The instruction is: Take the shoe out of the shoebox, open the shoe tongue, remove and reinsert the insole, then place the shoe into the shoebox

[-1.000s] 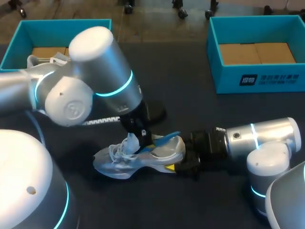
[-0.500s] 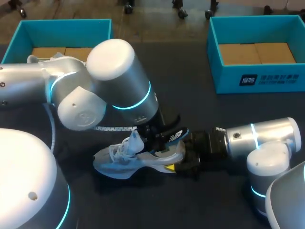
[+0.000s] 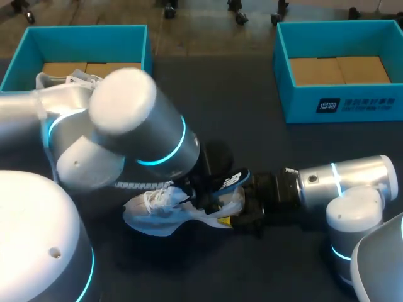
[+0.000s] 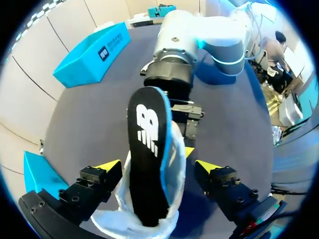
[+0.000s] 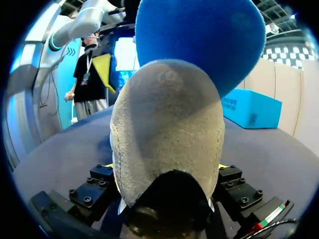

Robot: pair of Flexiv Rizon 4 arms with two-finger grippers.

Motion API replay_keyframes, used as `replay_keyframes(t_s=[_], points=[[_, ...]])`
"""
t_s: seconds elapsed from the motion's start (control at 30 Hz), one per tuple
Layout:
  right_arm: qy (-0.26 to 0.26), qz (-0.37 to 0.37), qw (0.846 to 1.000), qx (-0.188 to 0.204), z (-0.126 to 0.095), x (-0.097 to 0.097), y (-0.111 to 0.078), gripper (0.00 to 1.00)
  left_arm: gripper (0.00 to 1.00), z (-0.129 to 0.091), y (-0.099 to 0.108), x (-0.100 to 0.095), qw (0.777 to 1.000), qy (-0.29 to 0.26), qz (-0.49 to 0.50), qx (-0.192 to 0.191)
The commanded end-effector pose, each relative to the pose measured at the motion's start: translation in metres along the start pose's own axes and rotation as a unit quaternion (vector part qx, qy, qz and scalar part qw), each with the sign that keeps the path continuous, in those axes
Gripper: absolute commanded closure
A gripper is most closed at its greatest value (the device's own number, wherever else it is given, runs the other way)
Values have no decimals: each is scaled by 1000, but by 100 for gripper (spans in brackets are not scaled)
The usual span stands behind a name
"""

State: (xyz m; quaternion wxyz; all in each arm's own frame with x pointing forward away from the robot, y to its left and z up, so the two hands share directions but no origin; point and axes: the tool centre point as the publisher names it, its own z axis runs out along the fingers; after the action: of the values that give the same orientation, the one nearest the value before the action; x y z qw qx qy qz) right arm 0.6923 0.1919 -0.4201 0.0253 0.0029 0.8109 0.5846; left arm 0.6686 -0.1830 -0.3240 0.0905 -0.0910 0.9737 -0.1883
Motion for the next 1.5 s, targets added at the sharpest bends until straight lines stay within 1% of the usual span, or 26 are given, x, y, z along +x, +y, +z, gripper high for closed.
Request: replay_keyframes(t_s=[0.03, 0.07, 0.13, 0.23, 0.4, 0.57, 0.63, 0.8, 0.87, 0.93, 1.07, 1.1, 1.13, 1.17, 1.5], points=[[0, 0, 1000, 2, 0, 1, 1, 100, 7, -9, 8, 10, 999, -34, 4, 22], [0, 0, 1000, 2, 0, 1, 1, 100, 11, -8, 6, 11, 999, -38, 7, 21], [0, 0, 1000, 2, 0, 1, 1, 100, 36, -7, 4, 12, 999, -48, 7, 24], [0, 0, 1000, 2, 0, 1, 1, 100, 47, -6, 2, 13, 997, -72, 8, 29], [0, 0, 1000, 2, 0, 1, 1, 100, 40, 0, 0, 12, 995, -97, 2, 32], [0, 0, 1000, 2, 0, 1, 1, 100, 45, 6, 0, 11, 994, -105, -2, 30], [0, 0, 1000, 2, 0, 1, 1, 100, 51, 7, -1, 11, 994, -108, -4, 32], [0, 0, 1000, 2, 0, 1, 1, 100, 53, 13, -7, 12, 989, -144, -7, 40], [0, 0, 1000, 2, 0, 1, 1, 100, 56, 16, -9, 11, 989, -145, -9, 39], [0, 0, 1000, 2, 0, 1, 1, 100, 61, 19, -11, 11, 987, -154, -11, 38], [0, 0, 1000, 2, 0, 1, 1, 100, 69, 21, -12, 10, 987, -153, -12, 37], [0, 0, 1000, 2, 0, 1, 1, 100, 77, 21, -12, 10, 987, -153, -13, 37], [0, 0, 1000, 2, 0, 1, 1, 100, 96, 21, -12, 10, 987, -154, -14, 39], [0, 0, 1000, 2, 0, 1, 1, 100, 100, 21, -13, 10, 987, -156, -14, 40], [0, 0, 1000, 2, 0, 1, 1, 100, 100, 11, -17, 6, 985, -160, -18, 55]])
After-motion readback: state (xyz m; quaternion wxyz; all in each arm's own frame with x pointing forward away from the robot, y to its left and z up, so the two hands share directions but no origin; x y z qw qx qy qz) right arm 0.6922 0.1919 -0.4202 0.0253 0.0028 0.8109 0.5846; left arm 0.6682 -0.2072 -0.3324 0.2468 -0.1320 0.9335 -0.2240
